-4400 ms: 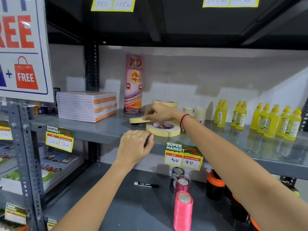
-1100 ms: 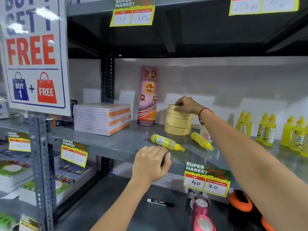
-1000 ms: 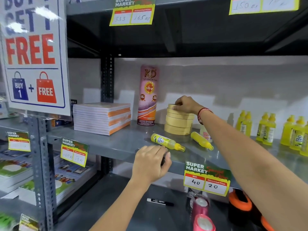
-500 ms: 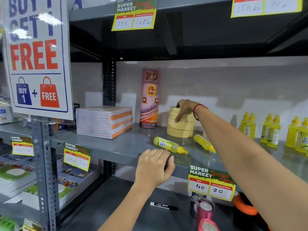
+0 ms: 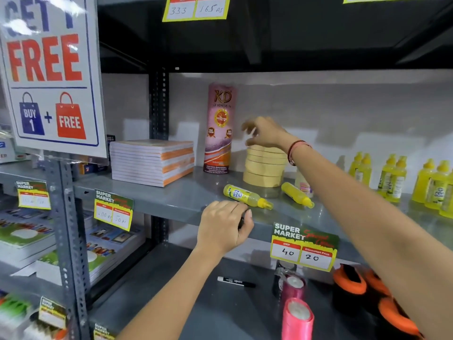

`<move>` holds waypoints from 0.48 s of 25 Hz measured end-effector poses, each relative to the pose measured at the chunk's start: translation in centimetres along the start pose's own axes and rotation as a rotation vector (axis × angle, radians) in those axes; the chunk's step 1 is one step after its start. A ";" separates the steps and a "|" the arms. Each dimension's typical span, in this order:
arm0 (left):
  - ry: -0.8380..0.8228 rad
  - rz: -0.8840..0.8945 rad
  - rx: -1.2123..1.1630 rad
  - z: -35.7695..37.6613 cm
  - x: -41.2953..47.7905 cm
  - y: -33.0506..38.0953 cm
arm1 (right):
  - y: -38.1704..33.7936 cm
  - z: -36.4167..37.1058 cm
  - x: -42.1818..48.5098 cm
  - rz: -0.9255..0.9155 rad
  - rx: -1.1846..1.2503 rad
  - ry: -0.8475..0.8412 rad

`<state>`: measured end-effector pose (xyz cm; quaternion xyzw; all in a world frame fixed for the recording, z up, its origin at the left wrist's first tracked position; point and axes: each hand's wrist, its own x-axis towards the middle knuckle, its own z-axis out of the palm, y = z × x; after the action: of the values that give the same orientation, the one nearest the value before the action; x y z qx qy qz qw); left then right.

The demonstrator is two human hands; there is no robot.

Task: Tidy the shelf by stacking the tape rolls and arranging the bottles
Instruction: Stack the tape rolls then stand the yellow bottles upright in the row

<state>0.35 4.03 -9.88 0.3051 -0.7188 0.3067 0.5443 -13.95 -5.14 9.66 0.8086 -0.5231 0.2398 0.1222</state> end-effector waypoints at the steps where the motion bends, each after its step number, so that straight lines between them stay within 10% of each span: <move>1: -0.003 0.000 -0.003 0.0 0.0 0.0 | -1.2 -0.2 -1.0 -0.102 0.037 -0.110; 6: 0.003 -0.009 -0.001 -0.2 0.1 0.2 | -3.0 1.9 -6.1 -0.361 0.037 -0.617; 12: -0.021 -0.023 -0.014 -0.2 0.1 0.1 | -1.3 3.0 -8.1 -0.359 -0.367 -0.508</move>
<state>0.38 4.24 -9.70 0.3128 -0.7229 0.2923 0.5424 -14.71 0.45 3.04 0.8860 -0.4207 -0.0920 0.1718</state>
